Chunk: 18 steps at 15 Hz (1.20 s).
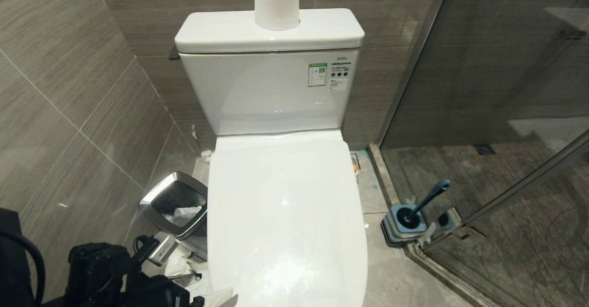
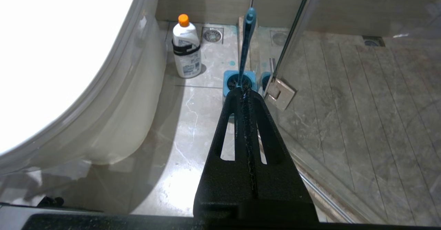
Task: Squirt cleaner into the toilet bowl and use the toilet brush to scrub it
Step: Use the left hand to lift the toilet lid slightly
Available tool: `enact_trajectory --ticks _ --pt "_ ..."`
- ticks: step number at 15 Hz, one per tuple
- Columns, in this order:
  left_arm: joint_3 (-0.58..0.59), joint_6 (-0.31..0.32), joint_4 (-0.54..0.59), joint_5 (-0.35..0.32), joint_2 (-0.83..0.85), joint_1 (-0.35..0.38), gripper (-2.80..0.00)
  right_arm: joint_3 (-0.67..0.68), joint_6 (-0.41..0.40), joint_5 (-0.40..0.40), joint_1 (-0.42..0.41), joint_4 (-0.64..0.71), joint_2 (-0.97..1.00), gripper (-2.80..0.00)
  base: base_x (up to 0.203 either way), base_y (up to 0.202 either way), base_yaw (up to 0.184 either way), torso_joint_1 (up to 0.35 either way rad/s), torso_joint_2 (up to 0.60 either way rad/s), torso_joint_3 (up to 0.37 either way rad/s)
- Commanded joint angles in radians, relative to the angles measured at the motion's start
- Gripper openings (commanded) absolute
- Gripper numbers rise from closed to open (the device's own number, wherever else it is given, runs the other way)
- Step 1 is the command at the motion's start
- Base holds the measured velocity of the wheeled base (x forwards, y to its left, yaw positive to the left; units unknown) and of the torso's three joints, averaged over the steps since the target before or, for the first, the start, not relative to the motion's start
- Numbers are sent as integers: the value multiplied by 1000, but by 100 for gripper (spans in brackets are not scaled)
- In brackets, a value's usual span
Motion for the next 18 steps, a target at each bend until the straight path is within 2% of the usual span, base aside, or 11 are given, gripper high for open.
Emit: enact_trajectory --ticks 1,8,18 --pt "0 -2 -7 -8 -5 2 0 0 -1 1 1 -1 1 -280 0 0 0 0 0 0" --pt "-1 -11 -16 -7 54 -88 0 0 -1 1 0 1 1 -280 0 0 0 0 0 0" --pt "-1 -8 -123 1 144 -85 0 0 -1 1 2 1 1 -280 0 0 0 0 0 0"
